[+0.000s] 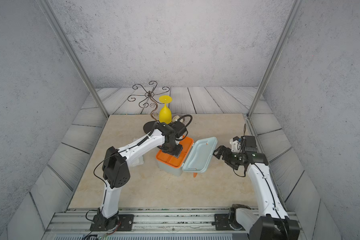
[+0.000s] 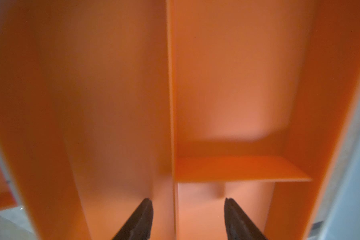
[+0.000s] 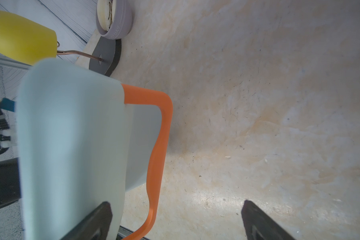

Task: Open first aid kits and take out gauze
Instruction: Place the compartment layer in the first aid kit, then close the lid of the first aid kit.

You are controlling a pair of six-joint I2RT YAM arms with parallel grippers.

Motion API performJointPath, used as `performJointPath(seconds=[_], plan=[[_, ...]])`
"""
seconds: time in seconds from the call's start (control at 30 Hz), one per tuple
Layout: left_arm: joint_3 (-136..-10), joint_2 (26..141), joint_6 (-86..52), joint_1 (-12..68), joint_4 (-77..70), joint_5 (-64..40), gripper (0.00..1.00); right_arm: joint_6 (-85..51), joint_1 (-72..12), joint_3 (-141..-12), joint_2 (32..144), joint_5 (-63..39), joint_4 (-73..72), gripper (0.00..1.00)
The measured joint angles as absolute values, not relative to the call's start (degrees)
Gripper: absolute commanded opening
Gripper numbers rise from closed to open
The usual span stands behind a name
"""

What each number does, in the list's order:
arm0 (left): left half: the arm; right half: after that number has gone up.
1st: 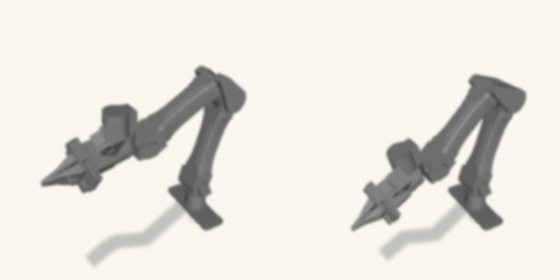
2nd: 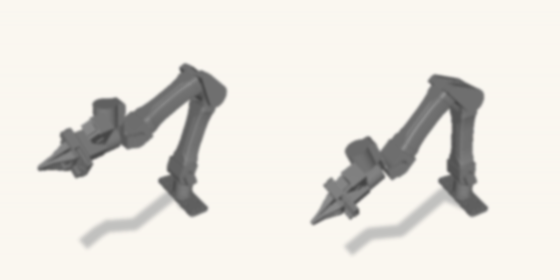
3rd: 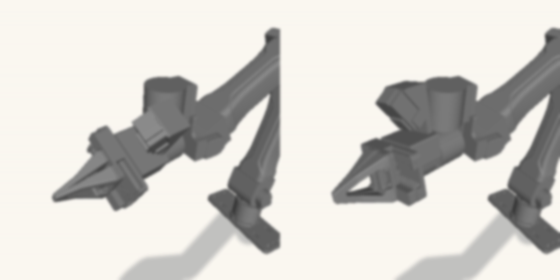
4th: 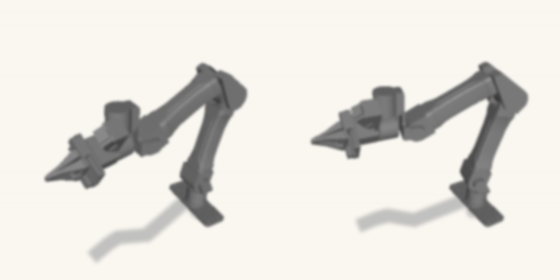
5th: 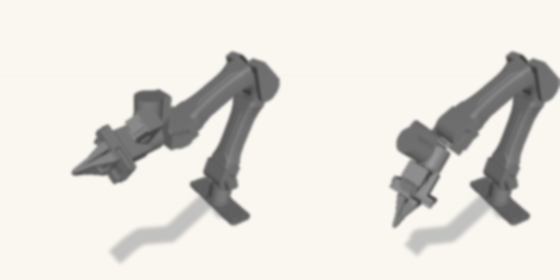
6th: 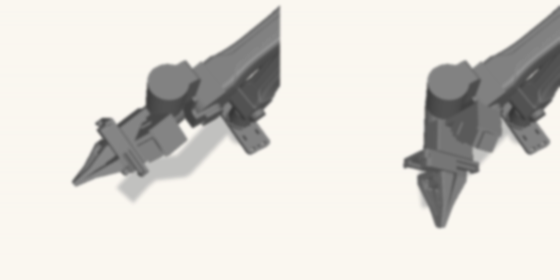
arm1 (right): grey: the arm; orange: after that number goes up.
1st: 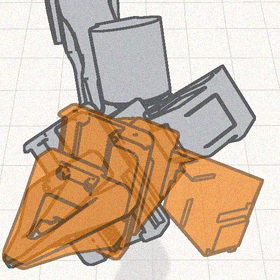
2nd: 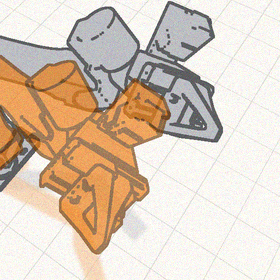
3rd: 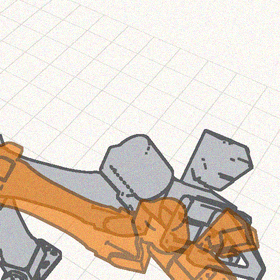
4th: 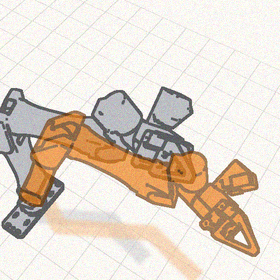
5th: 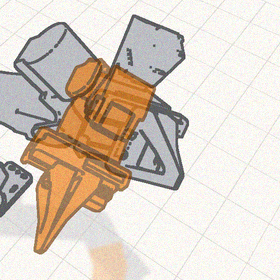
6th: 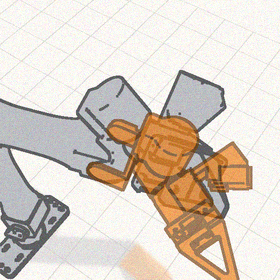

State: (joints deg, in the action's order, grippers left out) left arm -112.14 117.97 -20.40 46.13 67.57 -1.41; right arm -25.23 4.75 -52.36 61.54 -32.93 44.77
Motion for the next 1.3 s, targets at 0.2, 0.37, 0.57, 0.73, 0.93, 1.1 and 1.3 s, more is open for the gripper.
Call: performJointPath(seconds=[0.2, 0.37, 0.57, 0.73, 0.93, 1.1, 1.3], plan=[[-112.49, 105.41, -21.12, 41.8, 65.12, -3.79, 0.62, -25.3, 4.75, -55.53, 61.54, -33.71, 46.57, 0.99], [-94.32, 89.34, -24.86, 25.04, 53.32, -8.03, 0.39, -25.67, 4.73, -58.7, 61.54, -36.6, 46.72, 1.0], [-76.31, 86.0, -28.6, 16.84, 42.46, -11.27, 0.3, -26.81, 3.27, -60.88, 62.26, -39.4, 46.52, 0.96], [-70.43, 91.35, -29.76, 17.08, 36.49, -14.44, 0.21, -28.42, -0.14, -62.35, 64.47, -40.4, 45.36, 0.94], [-67.11, 93.91, -29.87, 16.71, 33.34, -15.92, 0.21, -30.15, -3.14, -63.81, 64.88, -38.74, 45.17, 0.95], [-66.98, 93.82, -29.85, 16.14, 31.53, -16.73, 0.19, -31.68, 0.12, -61.91, 62.65, -32.97, 45.47, 0.79], [-66.59, 95.5, -29.93, 16.08, 29.34, -18.13, 0.18, -33.23, 7.97, -53.6, 59.13, -27.29, 43.7, 0.35]])
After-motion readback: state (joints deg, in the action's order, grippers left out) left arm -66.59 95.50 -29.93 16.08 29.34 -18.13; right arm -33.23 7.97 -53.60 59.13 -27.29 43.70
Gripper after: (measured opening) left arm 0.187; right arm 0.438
